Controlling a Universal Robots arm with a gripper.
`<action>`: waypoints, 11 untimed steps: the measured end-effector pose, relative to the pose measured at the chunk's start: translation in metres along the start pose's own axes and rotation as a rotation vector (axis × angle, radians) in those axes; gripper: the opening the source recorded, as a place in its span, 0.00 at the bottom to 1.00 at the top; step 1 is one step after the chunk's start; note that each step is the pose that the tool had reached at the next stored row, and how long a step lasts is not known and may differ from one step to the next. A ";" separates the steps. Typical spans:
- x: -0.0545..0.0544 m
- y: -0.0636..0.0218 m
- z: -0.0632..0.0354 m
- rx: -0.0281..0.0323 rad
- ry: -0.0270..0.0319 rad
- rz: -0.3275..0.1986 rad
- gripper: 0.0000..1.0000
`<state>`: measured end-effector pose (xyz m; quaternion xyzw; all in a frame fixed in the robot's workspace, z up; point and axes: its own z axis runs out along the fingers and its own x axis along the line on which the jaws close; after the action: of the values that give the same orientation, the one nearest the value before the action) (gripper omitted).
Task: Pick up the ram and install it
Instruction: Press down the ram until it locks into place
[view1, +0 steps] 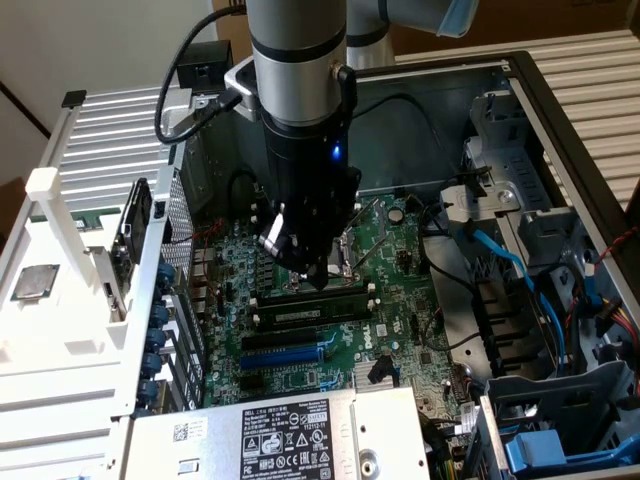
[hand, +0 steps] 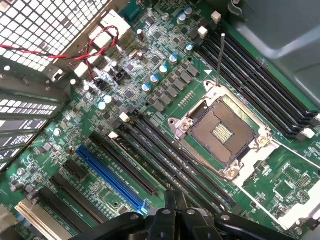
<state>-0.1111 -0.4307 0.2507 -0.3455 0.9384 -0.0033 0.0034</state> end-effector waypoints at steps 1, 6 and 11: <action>0.000 0.0000 0.0000 0.0001 0.0002 0.015 0.10; 0.000 0.0000 0.0001 0.0015 0.0017 0.112 0.10; 0.000 0.0000 0.0002 0.0057 0.0052 0.175 0.10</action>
<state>-0.1111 -0.4307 0.2505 -0.2622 0.9650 -0.0066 0.0022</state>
